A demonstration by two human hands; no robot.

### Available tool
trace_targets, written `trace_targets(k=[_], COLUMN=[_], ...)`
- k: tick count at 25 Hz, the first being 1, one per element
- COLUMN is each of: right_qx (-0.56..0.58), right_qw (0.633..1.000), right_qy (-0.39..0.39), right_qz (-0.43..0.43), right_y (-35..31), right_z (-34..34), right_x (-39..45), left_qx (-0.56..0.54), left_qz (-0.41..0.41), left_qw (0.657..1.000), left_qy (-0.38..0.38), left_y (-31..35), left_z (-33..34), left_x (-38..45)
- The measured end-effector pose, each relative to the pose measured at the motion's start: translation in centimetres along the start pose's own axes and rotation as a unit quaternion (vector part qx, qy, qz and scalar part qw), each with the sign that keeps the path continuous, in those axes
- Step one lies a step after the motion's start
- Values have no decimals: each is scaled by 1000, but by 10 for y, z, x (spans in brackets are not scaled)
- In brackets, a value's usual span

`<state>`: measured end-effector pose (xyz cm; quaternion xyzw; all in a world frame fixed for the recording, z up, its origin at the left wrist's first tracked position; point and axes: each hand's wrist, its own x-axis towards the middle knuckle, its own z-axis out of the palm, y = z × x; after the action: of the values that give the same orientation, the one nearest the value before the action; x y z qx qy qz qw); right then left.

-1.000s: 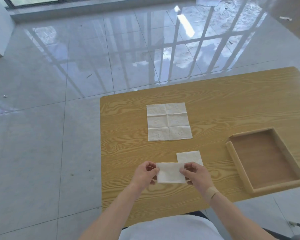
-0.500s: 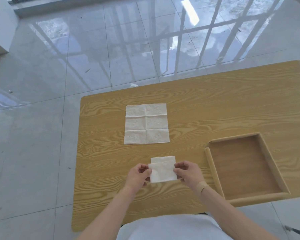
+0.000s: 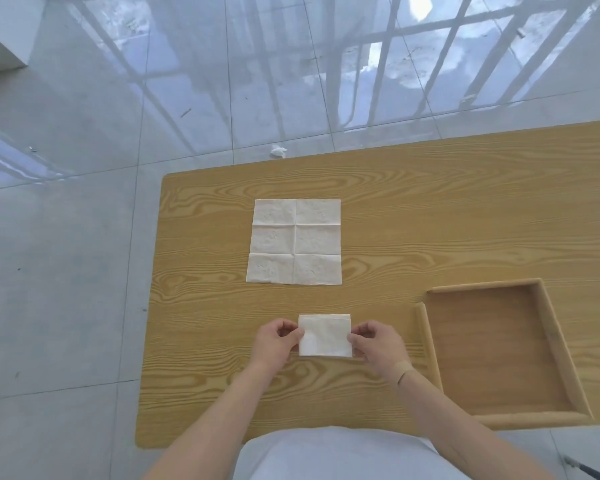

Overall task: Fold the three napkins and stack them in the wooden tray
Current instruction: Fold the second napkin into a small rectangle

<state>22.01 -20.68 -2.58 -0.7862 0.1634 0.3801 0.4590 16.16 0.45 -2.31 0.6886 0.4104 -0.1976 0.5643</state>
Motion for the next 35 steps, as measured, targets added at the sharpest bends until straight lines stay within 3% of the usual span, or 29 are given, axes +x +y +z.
trace_targets(k=[25, 35], right_qx=[-64, -83], right_qw=[996, 994], right_qy=[49, 61], right_qz=[-33, -39], right_y=[-6, -7], right_z=[2, 5], right_x=[2, 1], left_qx=[79, 177], left_qz=[40, 63], left_qw=[995, 981], left_qy=[42, 59], left_y=[-3, 4], left_z=[1, 1], left_x=[11, 5])
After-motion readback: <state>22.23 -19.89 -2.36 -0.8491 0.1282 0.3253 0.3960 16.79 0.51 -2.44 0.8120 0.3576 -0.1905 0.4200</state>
